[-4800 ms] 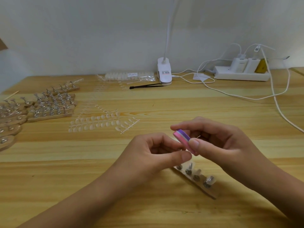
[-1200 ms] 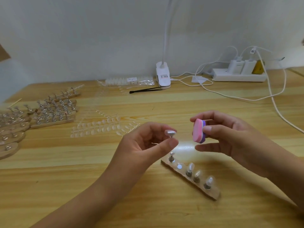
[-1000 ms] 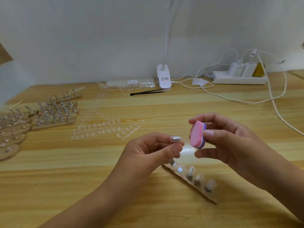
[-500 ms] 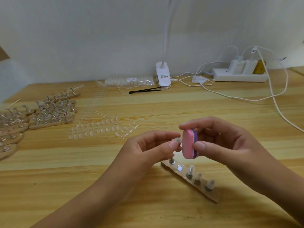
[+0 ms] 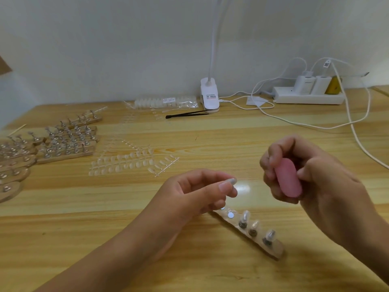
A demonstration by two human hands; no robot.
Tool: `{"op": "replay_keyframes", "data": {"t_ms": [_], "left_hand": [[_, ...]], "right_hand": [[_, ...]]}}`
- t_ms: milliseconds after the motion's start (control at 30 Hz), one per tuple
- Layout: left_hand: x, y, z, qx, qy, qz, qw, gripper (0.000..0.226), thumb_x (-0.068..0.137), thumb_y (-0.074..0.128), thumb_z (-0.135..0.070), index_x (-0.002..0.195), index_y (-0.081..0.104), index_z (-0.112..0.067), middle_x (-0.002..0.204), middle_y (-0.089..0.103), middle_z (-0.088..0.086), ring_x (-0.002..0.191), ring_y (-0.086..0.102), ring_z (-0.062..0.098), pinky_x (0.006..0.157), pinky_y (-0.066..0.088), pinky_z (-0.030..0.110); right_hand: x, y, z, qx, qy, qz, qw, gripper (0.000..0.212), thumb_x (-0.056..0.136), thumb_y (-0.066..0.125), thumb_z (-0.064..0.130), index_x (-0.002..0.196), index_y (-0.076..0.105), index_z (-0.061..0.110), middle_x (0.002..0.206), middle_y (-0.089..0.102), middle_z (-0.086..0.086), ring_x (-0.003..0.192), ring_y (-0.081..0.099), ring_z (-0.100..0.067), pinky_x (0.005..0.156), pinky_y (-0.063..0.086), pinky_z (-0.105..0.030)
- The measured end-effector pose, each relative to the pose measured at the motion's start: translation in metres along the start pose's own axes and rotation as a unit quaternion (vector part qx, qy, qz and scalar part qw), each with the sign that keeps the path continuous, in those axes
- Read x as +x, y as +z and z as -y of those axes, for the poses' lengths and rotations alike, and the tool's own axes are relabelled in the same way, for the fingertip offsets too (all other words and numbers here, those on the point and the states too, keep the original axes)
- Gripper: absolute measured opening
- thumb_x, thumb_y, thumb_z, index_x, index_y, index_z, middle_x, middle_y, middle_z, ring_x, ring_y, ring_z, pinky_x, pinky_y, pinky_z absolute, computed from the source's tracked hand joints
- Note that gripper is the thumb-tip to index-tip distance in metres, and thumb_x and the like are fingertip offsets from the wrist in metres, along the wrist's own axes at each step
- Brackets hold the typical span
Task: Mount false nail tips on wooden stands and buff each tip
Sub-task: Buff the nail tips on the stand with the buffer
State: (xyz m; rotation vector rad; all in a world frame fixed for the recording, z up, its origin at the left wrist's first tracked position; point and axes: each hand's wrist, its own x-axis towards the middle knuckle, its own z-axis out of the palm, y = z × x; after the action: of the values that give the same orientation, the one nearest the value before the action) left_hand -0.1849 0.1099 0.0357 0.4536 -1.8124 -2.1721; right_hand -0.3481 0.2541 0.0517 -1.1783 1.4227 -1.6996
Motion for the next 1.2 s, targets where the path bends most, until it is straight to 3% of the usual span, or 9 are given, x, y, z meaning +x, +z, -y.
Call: {"op": "replay_keyframes", "data": {"t_ms": [133, 233, 300, 400, 633, 767, 933, 1100, 1200], "left_hand": [[-0.001, 0.003, 0.002, 0.007, 0.007, 0.007, 1.0, 0.027, 0.072, 0.076, -0.042, 0.094, 0.076, -0.027, 0.093, 0.075, 0.001, 0.086, 0.065, 0.012, 0.078, 0.052, 0.018], [-0.001, 0.004, 0.004, 0.019, 0.016, 0.004, 1.0, 0.026, 0.071, 0.076, -0.043, 0.091, 0.077, -0.026, 0.092, 0.075, 0.0, 0.087, 0.066, 0.014, 0.081, 0.054, 0.022], [-0.003, 0.005, 0.004, 0.035, 0.026, 0.008, 0.999, 0.026, 0.073, 0.075, -0.043, 0.092, 0.077, -0.026, 0.094, 0.076, -0.001, 0.087, 0.067, 0.011, 0.082, 0.054, 0.022], [-0.006, 0.006, -0.001, 0.058, 0.048, 0.016, 0.997, 0.023, 0.075, 0.074, -0.041, 0.093, 0.078, -0.027, 0.095, 0.076, -0.002, 0.087, 0.069, 0.006, 0.077, 0.052, 0.016], [-0.008, 0.005, -0.005, 0.072, 0.069, 0.013, 0.995, 0.019, 0.072, 0.075, -0.039, 0.088, 0.079, -0.029, 0.089, 0.077, -0.003, 0.082, 0.069, 0.002, 0.073, 0.051, 0.013], [-0.009, 0.002, -0.003, 0.107, 0.069, 0.019, 0.992, 0.024, 0.071, 0.076, -0.042, 0.092, 0.078, -0.03, 0.096, 0.076, -0.003, 0.093, 0.07, 0.01, 0.078, 0.053, 0.018], [-0.009, 0.005, 0.001, 0.124, 0.117, -0.013, 0.985, 0.019, 0.071, 0.076, -0.032, 0.09, 0.078, -0.029, 0.089, 0.075, -0.003, 0.083, 0.072, 0.011, 0.072, 0.055, 0.019], [-0.009, 0.007, 0.002, 0.139, 0.146, -0.031, 0.979, 0.018, 0.071, 0.074, -0.033, 0.087, 0.078, -0.026, 0.086, 0.075, -0.002, 0.08, 0.071, 0.017, 0.074, 0.057, 0.037], [-0.009, 0.008, 0.002, 0.141, 0.16, -0.031, 0.976, 0.013, 0.073, 0.073, -0.032, 0.085, 0.077, -0.03, 0.085, 0.075, -0.005, 0.079, 0.071, 0.015, 0.071, 0.057, 0.032]], "right_hand": [[-0.006, 0.011, 0.001, -0.096, -0.045, -0.028, 0.994, 0.013, 0.07, 0.048, 0.02, 0.063, 0.059, 0.021, 0.06, 0.045, -0.01, 0.051, 0.04, -0.011, 0.048, 0.036, -0.017], [-0.01, 0.015, -0.005, -0.303, -0.176, 0.001, 0.937, 0.014, 0.079, 0.066, 0.038, 0.09, 0.059, 0.033, 0.068, 0.047, 0.002, 0.054, 0.044, -0.004, 0.055, 0.036, -0.008], [-0.009, 0.015, -0.009, -0.338, -0.202, 0.02, 0.919, 0.024, 0.082, 0.068, 0.036, 0.105, 0.061, 0.035, 0.071, 0.046, 0.015, 0.059, 0.048, -0.002, 0.061, 0.036, -0.006], [-0.005, 0.014, -0.009, -0.326, -0.235, 0.026, 0.915, 0.017, 0.086, 0.066, 0.028, 0.103, 0.066, 0.03, 0.074, 0.045, 0.024, 0.065, 0.05, 0.002, 0.065, 0.035, -0.006], [-0.007, 0.014, -0.008, -0.31, -0.244, 0.041, 0.918, 0.019, 0.085, 0.067, 0.025, 0.105, 0.066, 0.025, 0.074, 0.043, 0.02, 0.063, 0.048, 0.002, 0.063, 0.037, -0.009], [-0.006, 0.015, -0.008, -0.292, -0.231, 0.029, 0.928, 0.01, 0.087, 0.065, 0.024, 0.097, 0.067, 0.024, 0.07, 0.047, 0.016, 0.061, 0.05, 0.0, 0.063, 0.037, -0.008], [-0.008, 0.014, -0.008, -0.244, -0.192, 0.017, 0.951, 0.01, 0.085, 0.066, 0.029, 0.093, 0.07, 0.033, 0.069, 0.055, 0.005, 0.06, 0.052, -0.005, 0.061, 0.041, -0.009], [-0.009, 0.016, -0.008, -0.221, -0.169, 0.028, 0.96, 0.011, 0.085, 0.067, 0.031, 0.095, 0.07, 0.033, 0.07, 0.055, 0.003, 0.06, 0.051, -0.005, 0.059, 0.043, -0.011], [-0.011, 0.019, -0.009, -0.195, -0.158, 0.028, 0.968, 0.009, 0.084, 0.068, 0.034, 0.092, 0.07, 0.035, 0.071, 0.058, -0.002, 0.06, 0.052, -0.007, 0.058, 0.045, -0.013]]}}
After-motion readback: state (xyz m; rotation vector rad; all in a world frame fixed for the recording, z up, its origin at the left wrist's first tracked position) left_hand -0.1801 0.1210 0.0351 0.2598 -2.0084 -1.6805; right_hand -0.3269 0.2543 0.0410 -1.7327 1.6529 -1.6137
